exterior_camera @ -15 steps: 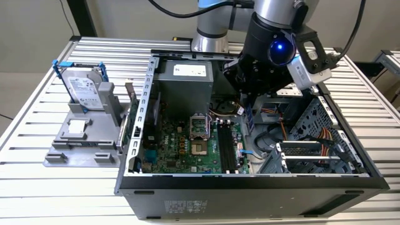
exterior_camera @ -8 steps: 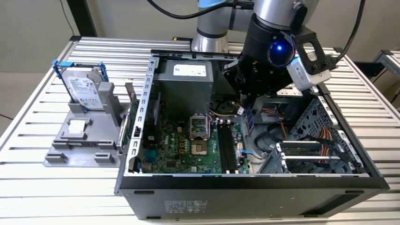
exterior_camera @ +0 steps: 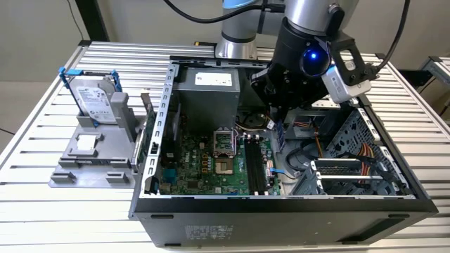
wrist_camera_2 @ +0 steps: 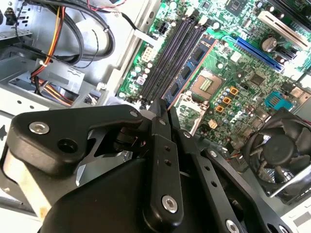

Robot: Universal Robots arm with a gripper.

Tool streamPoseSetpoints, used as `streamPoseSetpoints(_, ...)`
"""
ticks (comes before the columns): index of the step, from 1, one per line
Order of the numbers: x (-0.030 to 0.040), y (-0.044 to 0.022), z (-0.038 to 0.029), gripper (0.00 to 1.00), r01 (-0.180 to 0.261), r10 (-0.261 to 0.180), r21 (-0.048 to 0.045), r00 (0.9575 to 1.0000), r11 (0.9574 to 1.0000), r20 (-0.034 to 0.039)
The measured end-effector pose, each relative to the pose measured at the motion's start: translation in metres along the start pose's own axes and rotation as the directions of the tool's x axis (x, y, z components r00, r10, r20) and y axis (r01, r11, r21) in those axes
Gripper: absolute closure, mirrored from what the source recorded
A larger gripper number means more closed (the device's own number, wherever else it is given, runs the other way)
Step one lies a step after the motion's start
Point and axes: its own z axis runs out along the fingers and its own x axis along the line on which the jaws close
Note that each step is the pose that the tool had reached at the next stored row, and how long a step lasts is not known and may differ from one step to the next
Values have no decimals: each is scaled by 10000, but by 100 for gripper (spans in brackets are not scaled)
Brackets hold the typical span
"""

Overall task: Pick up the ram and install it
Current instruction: 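Insert the ram into the slot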

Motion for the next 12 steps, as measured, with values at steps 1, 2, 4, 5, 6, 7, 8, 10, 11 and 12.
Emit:
streamPoseSetpoints(1, 0, 0, 2, 100, 1, -1, 1, 10000, 10000, 0)
streamPoseSetpoints(2, 0, 0, 5, 100, 1, -1, 2, 10000, 10000, 0)
streamPoseSetpoints(4, 0, 0, 10, 100, 0, 0, 3, 10000, 10000, 0)
streamPoseSetpoints(5, 1, 0, 12, 100, -1, 1, 3, 10000, 10000, 0)
streamPoseSetpoints(6, 1, 0, 15, 100, -1, 1, 4, 10000, 10000, 0)
streamPoseSetpoints(7, 0, 0, 17, 100, 0, 0, 4, 10000, 10000, 0)
streamPoseSetpoints(8, 0, 0, 19, 100, 0, 0, 6, 10000, 10000, 0)
streamPoseSetpoints(10, 0, 0, 24, 100, 0, 0, 8, 10000, 10000, 1)
streamPoseSetpoints(11, 0, 0, 26, 100, 0, 0, 9, 10000, 10000, 1)
streamPoseSetpoints(12, 0, 0, 29, 100, 0, 0, 10, 10000, 10000, 1)
